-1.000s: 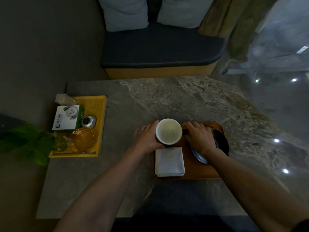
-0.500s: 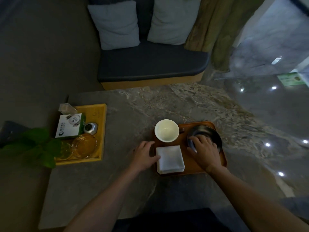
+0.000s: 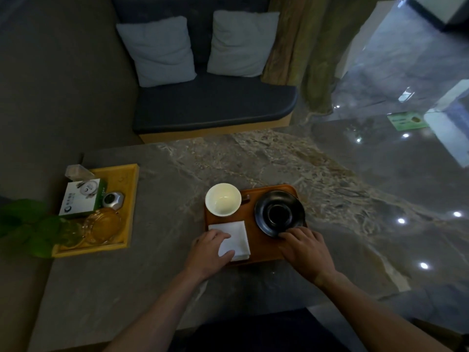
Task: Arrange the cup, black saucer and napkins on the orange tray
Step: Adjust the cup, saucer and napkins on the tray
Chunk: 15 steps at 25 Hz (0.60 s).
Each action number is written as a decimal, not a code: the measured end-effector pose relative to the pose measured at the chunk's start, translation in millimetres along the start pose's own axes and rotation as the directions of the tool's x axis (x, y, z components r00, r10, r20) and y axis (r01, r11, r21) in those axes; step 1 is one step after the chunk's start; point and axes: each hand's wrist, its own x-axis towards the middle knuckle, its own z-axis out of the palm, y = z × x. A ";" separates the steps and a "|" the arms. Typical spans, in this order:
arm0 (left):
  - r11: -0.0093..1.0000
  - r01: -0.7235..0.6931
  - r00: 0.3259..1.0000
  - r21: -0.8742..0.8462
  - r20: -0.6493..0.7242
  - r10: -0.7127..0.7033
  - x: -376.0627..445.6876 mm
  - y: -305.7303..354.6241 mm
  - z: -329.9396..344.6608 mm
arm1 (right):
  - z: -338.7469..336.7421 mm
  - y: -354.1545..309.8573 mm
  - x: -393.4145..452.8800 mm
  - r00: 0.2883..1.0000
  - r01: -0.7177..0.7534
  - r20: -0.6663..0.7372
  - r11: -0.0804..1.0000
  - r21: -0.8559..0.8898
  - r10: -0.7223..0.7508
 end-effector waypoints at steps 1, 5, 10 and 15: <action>1.000 0.001 1.000 0.009 -0.004 -0.001 1.4 8.0 4.4 | -2.6 9.8 0.3 1.000 0.019 -0.004 1.000 -0.002 -0.019; 0.999 0.047 0.998 0.000 -0.035 -0.047 9.0 39.2 21.6 | -10.8 54.0 6.8 0.997 0.072 0.038 0.997 0.020 -0.073; 0.991 0.136 0.986 0.012 -0.098 -0.134 18.3 68.1 35.5 | -18.2 98.4 21.9 0.984 0.122 0.127 0.992 0.016 -0.123; 0.978 0.201 0.975 0.050 -0.112 -0.194 30.2 81.1 40.4 | -22.1 118.3 36.7 0.977 0.151 0.149 0.989 0.000 -0.149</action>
